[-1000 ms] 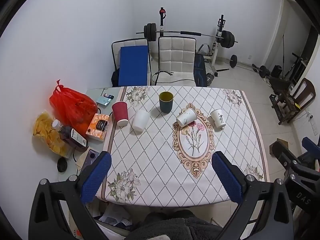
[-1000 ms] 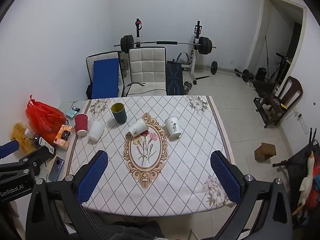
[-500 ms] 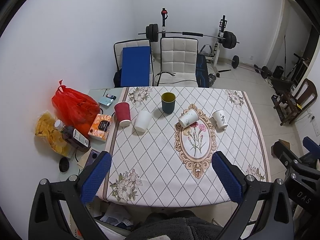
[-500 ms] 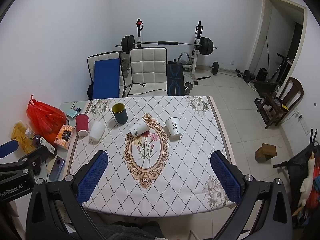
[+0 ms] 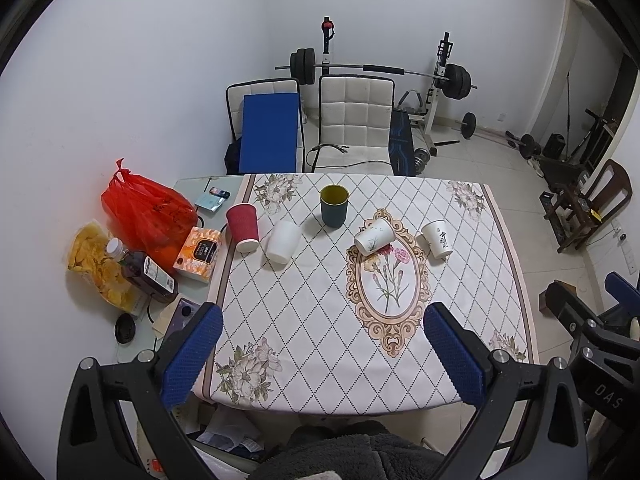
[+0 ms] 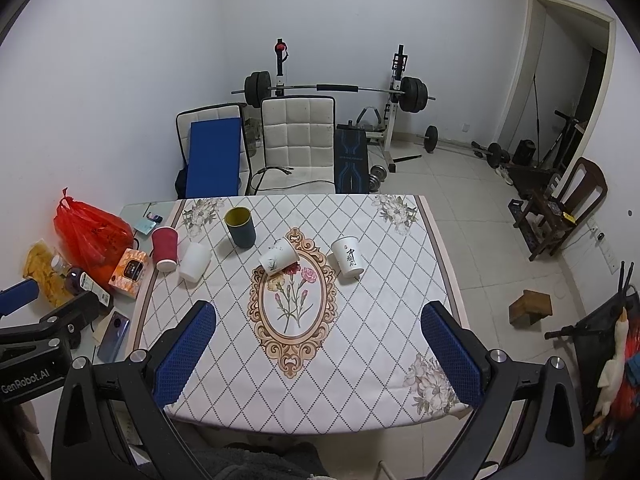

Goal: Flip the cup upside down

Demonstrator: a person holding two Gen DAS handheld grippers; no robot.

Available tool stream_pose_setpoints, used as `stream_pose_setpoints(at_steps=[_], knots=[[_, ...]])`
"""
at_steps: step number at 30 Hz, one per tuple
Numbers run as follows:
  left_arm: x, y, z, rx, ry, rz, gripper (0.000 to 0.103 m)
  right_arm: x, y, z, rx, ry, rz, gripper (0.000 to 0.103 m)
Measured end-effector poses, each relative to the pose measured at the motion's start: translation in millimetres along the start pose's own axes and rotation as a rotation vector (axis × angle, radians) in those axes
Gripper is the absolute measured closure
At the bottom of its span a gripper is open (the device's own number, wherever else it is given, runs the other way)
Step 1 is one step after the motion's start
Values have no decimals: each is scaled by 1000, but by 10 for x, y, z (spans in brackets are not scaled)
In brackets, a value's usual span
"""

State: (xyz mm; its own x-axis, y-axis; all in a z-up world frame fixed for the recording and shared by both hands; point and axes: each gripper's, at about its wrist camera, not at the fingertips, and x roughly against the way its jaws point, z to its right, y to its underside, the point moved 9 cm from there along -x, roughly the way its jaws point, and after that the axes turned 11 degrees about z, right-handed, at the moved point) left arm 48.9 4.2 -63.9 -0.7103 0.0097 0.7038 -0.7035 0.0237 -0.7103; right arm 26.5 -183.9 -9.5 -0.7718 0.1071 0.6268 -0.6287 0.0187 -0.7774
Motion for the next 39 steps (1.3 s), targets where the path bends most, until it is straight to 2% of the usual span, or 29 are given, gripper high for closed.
stream_pose_setpoints(at_steps=[39], knots=[[125, 63, 85, 10, -4, 6, 0, 147, 48, -13, -4, -18, 4, 0]])
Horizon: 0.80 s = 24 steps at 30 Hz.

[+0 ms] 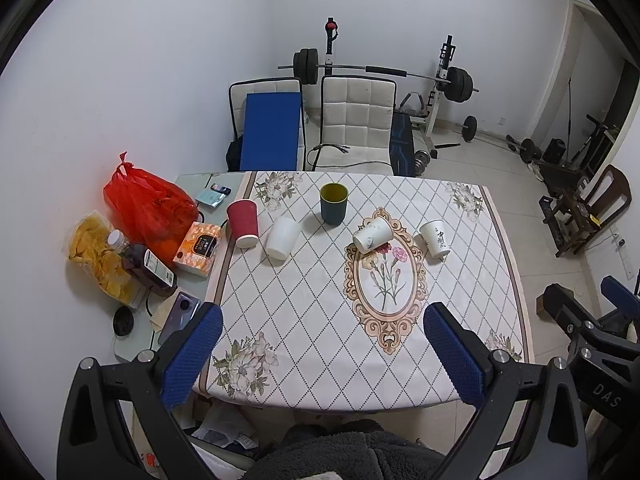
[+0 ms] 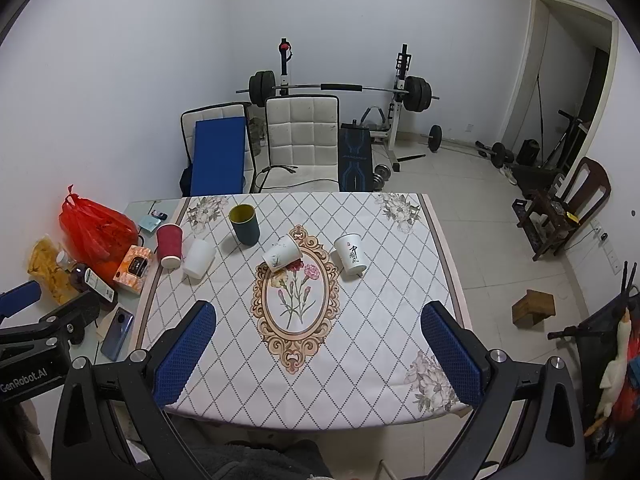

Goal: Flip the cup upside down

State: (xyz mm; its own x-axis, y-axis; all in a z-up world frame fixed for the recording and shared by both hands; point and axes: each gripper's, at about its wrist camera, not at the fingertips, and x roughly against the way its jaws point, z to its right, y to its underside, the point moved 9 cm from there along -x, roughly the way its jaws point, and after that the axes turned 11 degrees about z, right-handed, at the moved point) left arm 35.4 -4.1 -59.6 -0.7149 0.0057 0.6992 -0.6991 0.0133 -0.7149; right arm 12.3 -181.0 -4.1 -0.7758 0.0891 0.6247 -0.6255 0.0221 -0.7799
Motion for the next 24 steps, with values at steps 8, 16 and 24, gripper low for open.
stream_pose_setpoints(at_steps=[8, 16, 24], knots=[[-151, 0, -46, 31, -16, -8, 0, -149, 57, 88, -32, -8, -29, 0], [-1090, 143, -298, 35, -152, -82, 0, -1185, 658, 190, -62, -37, -208, 0], [-2027, 376, -440, 27, -177, -185, 0, -2340, 1489, 2, -52, -54, -417, 0]])
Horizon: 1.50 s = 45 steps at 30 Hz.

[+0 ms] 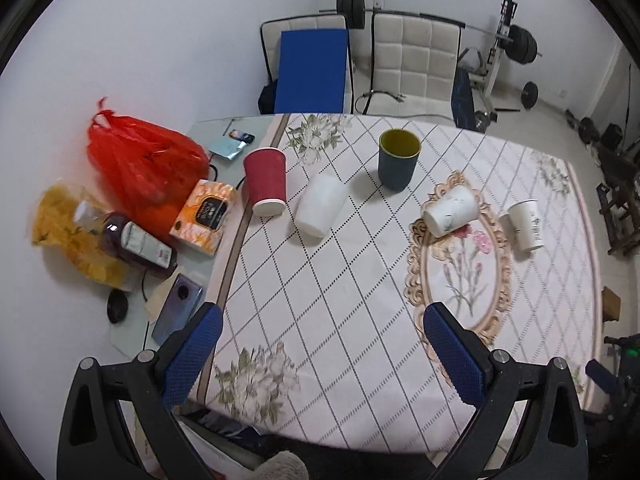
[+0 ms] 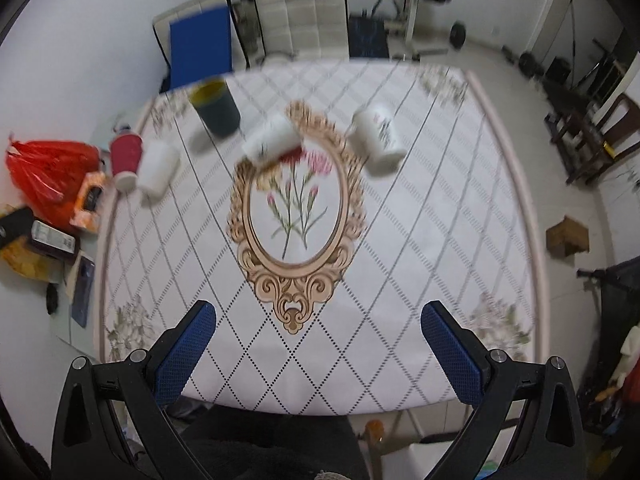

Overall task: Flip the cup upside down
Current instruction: 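Reach the left gripper to the dark green cup and close on it, then lift the dark green cup off the table with the left gripper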

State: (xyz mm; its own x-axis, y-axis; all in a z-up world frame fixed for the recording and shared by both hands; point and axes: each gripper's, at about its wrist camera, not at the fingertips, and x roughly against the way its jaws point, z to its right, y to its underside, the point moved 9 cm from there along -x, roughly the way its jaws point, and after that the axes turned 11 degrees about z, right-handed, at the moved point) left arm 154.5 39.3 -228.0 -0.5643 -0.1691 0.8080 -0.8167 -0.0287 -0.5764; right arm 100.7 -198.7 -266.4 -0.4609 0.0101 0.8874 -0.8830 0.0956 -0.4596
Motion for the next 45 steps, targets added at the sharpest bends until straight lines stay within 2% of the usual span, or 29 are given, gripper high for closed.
stream_pose_setpoints(at_steps=[6, 12, 13, 17, 21, 27, 32, 43, 45], knots=[[-695, -245, 116, -23, 27, -7, 0, -842, -32, -128, -11, 24, -104, 0], [-1393, -519, 299, -59, 78, -3, 0, -1418, -198, -198, -18, 46, -155, 0], [-1509, -563, 342, -69, 86, -1, 1, -1506, -235, -207, -18, 49, -160, 0], [-1945, -690, 483, -107, 105, -10, 17, -1795, -380, -235, -22, 71, -178, 0], [-2355, -835, 645, -131, 119, 9, 19, -2054, -544, -226, -26, 89, -185, 0], [-2695, -1000, 868, -152, 179, 70, 19, -2334, -762, -151, -37, 112, -191, 0], [-2837, -1035, 1047, -174, 228, 88, 19, -2458, -850, -95, -47, 126, -199, 0], [-3087, -1168, 1272, -228, 240, 139, 19, -2627, -957, -88, -50, 144, -222, 0], [-3124, -1212, 1294, -228, 244, 156, 26, -2632, -955, -89, -49, 147, -220, 0]])
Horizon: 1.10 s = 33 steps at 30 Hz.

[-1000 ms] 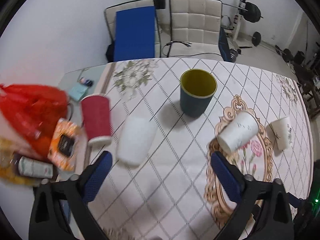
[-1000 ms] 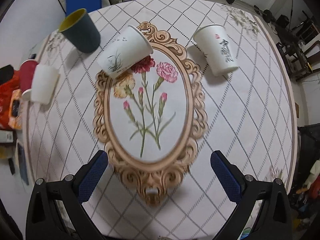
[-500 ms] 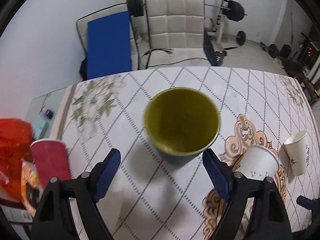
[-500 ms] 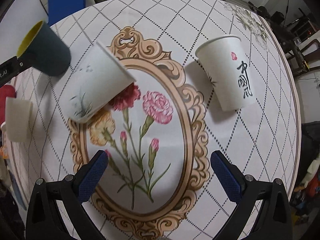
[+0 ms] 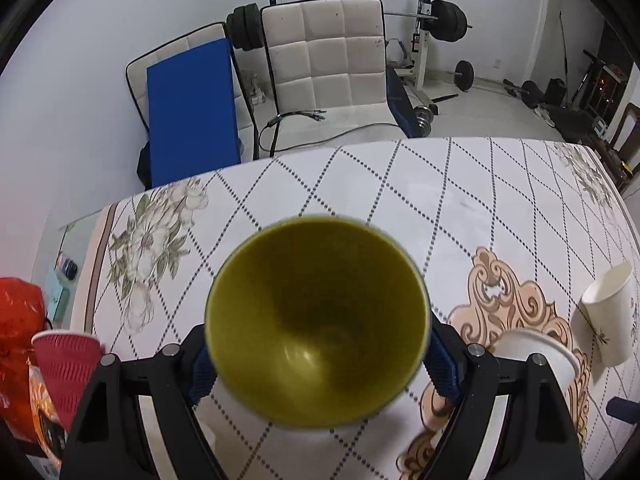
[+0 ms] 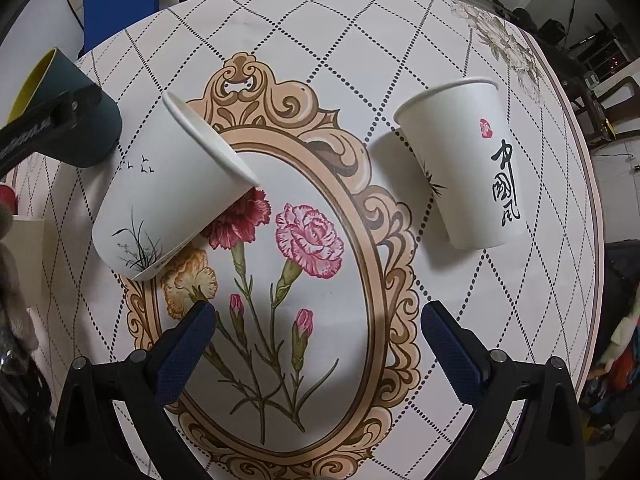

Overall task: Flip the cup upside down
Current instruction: 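Lift the dark green cup off the table with the left gripper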

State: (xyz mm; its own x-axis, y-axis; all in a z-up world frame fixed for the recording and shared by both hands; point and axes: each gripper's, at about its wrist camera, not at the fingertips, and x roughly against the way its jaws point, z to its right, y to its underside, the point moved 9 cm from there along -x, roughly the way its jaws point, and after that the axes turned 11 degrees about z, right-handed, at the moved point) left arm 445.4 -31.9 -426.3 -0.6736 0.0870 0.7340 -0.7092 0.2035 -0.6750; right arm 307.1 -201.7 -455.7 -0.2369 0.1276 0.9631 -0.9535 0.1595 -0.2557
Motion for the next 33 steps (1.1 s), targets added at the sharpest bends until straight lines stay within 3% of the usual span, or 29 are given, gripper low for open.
stream_pose_setpoints(at_steps=[1, 2, 10, 19, 25, 33], knots=[[-10, -11, 4, -2, -1, 5, 33, -24, -5, -15, 0, 0, 2, 0], [-36, -34, 0, -4, -3, 11, 34, -34, -7, -15, -2, 1, 4, 0], [-18, -93, 31, -18, -3, 43, 35, 28, 18, 120, -20, 9, 19, 0], [478, -5, 53, -12, 39, 11, 35, 178, 111, 201, -33, 20, 40, 0], [987, 280, 158, -37, 76, -82, 35, 379, 299, 307, -25, -4, 49, 0], [1613, 1002, 471, -21, 132, -311, 35, 559, 703, 551, 5, -50, 18, 0]])
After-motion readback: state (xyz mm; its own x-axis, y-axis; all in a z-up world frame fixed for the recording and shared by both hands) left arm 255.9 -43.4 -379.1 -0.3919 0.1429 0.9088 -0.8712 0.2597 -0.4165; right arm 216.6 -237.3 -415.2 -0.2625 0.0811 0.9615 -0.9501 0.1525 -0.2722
